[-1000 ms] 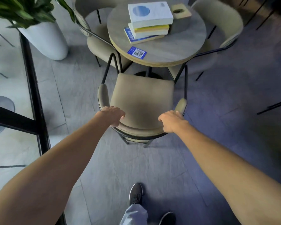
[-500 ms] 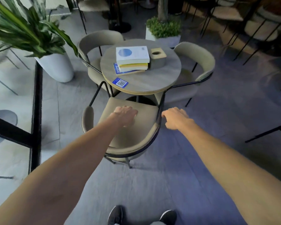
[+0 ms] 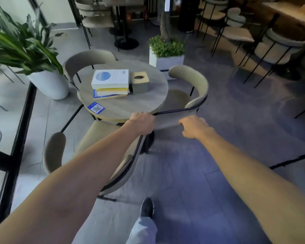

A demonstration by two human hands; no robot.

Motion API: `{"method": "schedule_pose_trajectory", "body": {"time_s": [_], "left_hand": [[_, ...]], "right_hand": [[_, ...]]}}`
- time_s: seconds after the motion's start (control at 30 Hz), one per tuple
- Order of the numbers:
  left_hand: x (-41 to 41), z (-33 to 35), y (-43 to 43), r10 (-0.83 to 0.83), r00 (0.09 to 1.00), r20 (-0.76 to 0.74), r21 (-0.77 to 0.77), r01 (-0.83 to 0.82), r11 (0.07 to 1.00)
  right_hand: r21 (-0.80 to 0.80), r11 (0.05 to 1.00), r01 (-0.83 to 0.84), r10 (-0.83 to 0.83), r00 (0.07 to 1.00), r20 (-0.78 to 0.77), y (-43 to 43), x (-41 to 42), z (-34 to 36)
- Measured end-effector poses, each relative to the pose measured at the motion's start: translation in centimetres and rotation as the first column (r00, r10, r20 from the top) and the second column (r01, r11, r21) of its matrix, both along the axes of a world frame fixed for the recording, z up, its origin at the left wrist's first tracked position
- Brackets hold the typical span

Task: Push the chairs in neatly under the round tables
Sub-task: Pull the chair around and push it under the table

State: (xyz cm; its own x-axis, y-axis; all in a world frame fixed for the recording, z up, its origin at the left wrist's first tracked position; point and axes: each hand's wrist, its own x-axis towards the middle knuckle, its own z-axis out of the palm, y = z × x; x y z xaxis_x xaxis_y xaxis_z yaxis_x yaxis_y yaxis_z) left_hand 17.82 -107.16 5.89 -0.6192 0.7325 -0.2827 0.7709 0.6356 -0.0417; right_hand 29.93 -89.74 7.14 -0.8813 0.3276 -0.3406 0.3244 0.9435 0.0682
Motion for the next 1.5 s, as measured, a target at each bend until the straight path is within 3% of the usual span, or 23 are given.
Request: {"method": "schedule_pose_trajectory", "body": {"time_s": [0.43,0.77,1.1,1.5], "left_hand": [[-11.1,-1.5,22.8,0.088,0.993,-0.073,0.026,-0.086,0.996],[-17.3,-3.6,35.7,0.295,0.952,-0.079,0.002,-0.296,0.955],[-20.8,-4.0,44.7,0.637,0.768,-0.063,0.051,-0.635,0.771],[-26.9,-7.4,47.7,0.842,0.537,-0.043,0.001,-0.843,0.538]], "right_hand": [[0.024,0.995,-0.096,0.096,0.995,0.0,21.8,-13.1,-0.7],[0.024,0.964,-0.264,0.264,0.964,0.002,37.1,-23.5,-0.6],[-0.006,0.782,-0.623,0.623,0.782,0.0,44.1,-32.9,-0.5],[0.031,0.573,-0.819,0.812,0.573,0.112,49.3,-45.5,-4.1]]}}
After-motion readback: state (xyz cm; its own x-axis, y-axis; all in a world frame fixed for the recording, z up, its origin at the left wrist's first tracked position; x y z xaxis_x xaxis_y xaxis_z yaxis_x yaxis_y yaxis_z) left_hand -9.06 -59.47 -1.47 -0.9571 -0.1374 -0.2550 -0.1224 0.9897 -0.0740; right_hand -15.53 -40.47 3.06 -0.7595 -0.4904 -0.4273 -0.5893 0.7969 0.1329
